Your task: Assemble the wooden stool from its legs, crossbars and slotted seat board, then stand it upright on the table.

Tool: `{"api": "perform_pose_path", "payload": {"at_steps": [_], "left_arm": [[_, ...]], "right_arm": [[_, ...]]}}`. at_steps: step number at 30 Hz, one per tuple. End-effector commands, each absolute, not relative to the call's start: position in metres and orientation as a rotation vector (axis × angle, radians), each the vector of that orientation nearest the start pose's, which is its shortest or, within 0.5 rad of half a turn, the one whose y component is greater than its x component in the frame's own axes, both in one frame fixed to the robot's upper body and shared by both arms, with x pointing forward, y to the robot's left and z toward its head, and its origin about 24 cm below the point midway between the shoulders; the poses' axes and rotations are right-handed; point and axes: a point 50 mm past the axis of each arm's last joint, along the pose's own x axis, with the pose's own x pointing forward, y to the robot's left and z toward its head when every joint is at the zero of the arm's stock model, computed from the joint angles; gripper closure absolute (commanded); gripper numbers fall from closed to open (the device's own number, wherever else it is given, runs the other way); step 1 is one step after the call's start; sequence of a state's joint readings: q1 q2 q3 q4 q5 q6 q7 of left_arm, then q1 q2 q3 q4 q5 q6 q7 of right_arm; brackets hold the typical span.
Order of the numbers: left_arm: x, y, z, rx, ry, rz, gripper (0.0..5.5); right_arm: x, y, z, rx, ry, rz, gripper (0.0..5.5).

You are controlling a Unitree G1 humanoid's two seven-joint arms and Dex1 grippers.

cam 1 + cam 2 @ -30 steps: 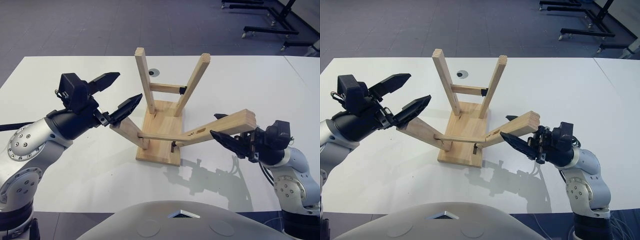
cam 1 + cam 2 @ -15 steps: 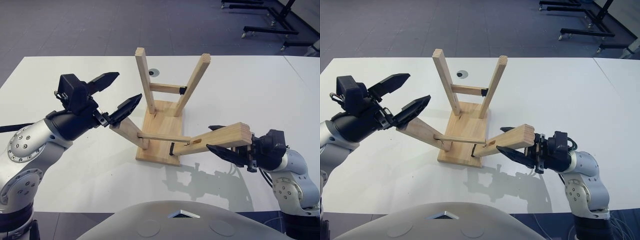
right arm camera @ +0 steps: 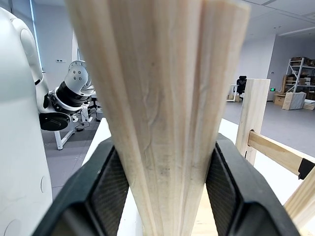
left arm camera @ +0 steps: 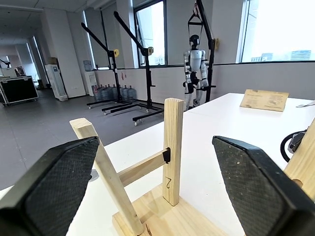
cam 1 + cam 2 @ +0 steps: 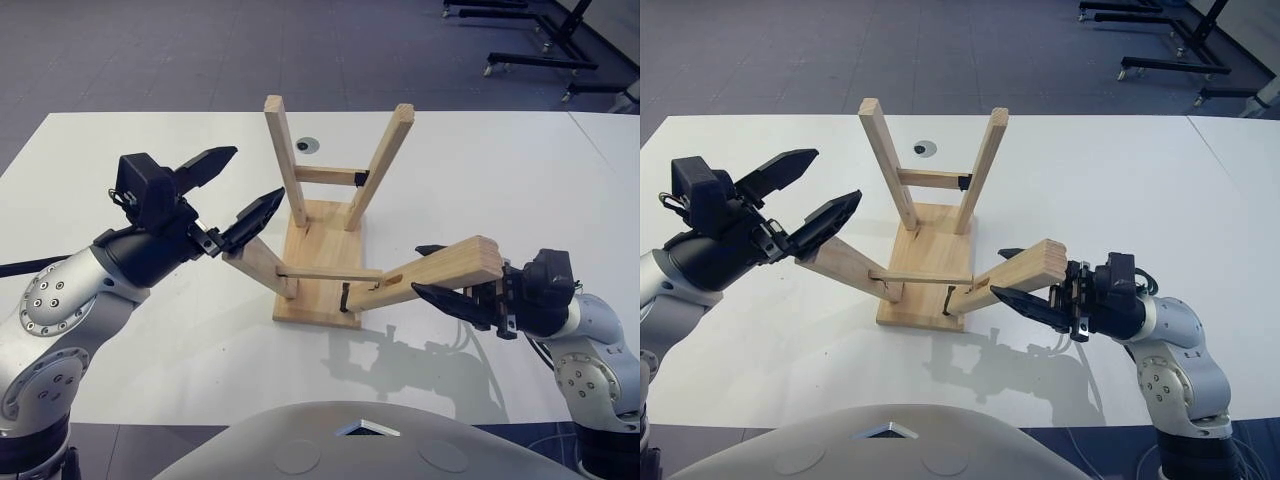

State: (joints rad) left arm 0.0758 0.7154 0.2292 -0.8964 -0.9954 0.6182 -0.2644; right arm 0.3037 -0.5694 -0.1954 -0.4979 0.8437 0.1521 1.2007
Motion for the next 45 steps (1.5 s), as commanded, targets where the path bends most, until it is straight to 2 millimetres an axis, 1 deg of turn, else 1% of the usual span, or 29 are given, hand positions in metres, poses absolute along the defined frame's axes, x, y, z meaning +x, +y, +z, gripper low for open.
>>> {"api": "perform_pose_path", "payload": {"at_steps": [1,6,9,14,20,26,31,45], "left_arm": [[0.18,0.163,0.181,0.008,0.027,-0.798,1.29],[0.182,0.164,0.183,-0.027,0.015,-0.791,1.29],[0.186,0.168,0.186,-0.044,0.002,-0.774,1.29],[0.187,0.166,0.187,-0.04,0.002,-0.78,1.29],[0.188,0.163,0.19,-0.058,-0.012,-0.793,1.29],[0.189,0.163,0.191,-0.054,-0.009,-0.805,1.29],[0.188,0.162,0.192,-0.055,-0.01,-0.811,1.29],[0.187,0.162,0.192,-0.05,-0.008,-0.817,1.29]], "right_arm": [[0.162,-0.2,0.128,0.15,-0.218,1.249,3.44],[0.164,-0.204,0.124,0.179,-0.223,1.206,3.44],[0.165,-0.205,0.124,0.178,-0.227,1.201,3.44],[0.171,-0.206,0.124,0.18,-0.248,1.188,3.44],[0.173,-0.203,0.118,0.164,-0.241,1.21,3.44],[0.17,-0.208,0.111,0.143,-0.192,1.254,3.44],[0.175,-0.213,0.115,0.107,-0.199,1.259,3.44],[0.176,-0.21,0.129,0.056,-0.22,1.275,3.44]]}}
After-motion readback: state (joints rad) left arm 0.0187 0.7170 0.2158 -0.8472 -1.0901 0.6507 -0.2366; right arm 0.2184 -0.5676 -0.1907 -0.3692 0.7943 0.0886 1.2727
